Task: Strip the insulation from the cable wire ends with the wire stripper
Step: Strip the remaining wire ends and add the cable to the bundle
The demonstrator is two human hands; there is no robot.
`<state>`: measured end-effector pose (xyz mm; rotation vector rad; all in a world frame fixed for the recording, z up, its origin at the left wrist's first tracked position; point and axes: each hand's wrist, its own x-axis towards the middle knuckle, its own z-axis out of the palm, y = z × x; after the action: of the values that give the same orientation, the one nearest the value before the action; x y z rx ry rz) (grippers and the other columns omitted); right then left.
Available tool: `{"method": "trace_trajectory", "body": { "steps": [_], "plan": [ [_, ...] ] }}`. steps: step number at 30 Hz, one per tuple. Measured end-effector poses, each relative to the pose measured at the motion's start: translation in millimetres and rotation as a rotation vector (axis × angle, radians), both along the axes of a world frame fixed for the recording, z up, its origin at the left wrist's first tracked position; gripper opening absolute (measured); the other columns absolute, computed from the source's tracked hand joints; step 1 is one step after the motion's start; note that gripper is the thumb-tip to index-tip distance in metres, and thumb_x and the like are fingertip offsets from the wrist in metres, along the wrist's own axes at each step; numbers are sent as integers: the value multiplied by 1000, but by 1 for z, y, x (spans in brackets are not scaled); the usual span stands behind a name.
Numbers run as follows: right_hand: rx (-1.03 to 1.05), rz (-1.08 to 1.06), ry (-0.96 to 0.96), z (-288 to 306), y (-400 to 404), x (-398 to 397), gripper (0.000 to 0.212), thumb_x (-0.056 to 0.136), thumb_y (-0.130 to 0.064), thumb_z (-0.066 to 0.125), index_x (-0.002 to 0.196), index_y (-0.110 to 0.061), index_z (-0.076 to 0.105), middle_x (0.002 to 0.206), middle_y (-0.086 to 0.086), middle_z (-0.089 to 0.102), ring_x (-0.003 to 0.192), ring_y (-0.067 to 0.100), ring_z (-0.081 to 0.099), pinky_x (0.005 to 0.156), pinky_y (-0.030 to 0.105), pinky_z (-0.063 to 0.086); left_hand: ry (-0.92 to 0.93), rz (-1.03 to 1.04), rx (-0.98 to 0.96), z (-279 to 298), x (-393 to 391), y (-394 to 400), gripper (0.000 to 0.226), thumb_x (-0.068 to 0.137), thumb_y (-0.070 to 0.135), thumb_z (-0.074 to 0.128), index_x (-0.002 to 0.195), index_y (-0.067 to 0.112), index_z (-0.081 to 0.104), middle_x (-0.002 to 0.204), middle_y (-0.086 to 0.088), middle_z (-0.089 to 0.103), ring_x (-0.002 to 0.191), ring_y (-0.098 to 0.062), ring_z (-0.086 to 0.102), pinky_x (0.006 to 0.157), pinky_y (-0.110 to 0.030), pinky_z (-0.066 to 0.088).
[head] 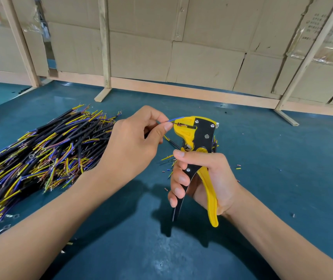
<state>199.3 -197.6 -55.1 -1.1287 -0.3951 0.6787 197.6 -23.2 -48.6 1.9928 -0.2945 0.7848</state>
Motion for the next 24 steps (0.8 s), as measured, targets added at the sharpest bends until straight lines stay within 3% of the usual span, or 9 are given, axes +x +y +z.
{"method": "trace_trajectory", "body": {
  "steps": [5, 9, 13, 16, 20, 24],
  "plan": [
    [14, 32, -38, -1, -1, 1, 28, 91, -16, 60, 65, -8, 52, 55, 11, 46, 49, 28, 53, 60, 45, 52, -52, -14, 53, -1, -1, 1, 3, 99, 26, 62, 97, 27, 64, 74, 2, 69, 66, -18, 65, 66, -38, 48],
    [15, 30, -37, -1, -2, 1, 28, 90, -15, 61, 65, -7, 51, 54, 12, 46, 48, 28, 52, 59, 45, 52, -130, -8, 118, 0, -2, 1, 11, 100, 23, 59, 103, 21, 69, 66, 1, 61, 62, -20, 57, 60, -33, 44],
    [29, 40, -27, -1, -4, 2, 28, 91, -15, 59, 66, -7, 52, 54, 12, 46, 48, 28, 53, 59, 45, 52, -147, 0, 132, 2, -1, 3, 14, 101, 20, 59, 107, 21, 72, 72, 15, 59, 65, -16, 54, 59, -21, 42],
    [26, 48, -31, 0, -4, 2, 28, 91, -15, 60, 66, -6, 52, 54, 12, 47, 48, 28, 53, 59, 45, 52, -150, 5, 140, 3, -1, 3, 14, 101, 21, 60, 106, 23, 72, 79, 17, 60, 66, -17, 55, 60, -21, 42],
    [8, 25, -28, 0, -4, 2, 30, 91, -16, 61, 64, -7, 52, 52, 11, 45, 45, 27, 51, 57, 43, 52, -151, 7, 146, 3, -1, 3, 15, 101, 22, 59, 106, 22, 73, 74, 26, 58, 65, -10, 54, 60, -13, 39],
    [-27, 6, -17, 3, -4, 0, 30, 89, -18, 64, 63, -10, 51, 49, 9, 41, 41, 26, 48, 53, 39, 51, -160, 11, 150, 4, -2, 3, 14, 100, 23, 59, 105, 22, 73, 73, 26, 58, 66, -13, 54, 59, -14, 39]
  ]
}}
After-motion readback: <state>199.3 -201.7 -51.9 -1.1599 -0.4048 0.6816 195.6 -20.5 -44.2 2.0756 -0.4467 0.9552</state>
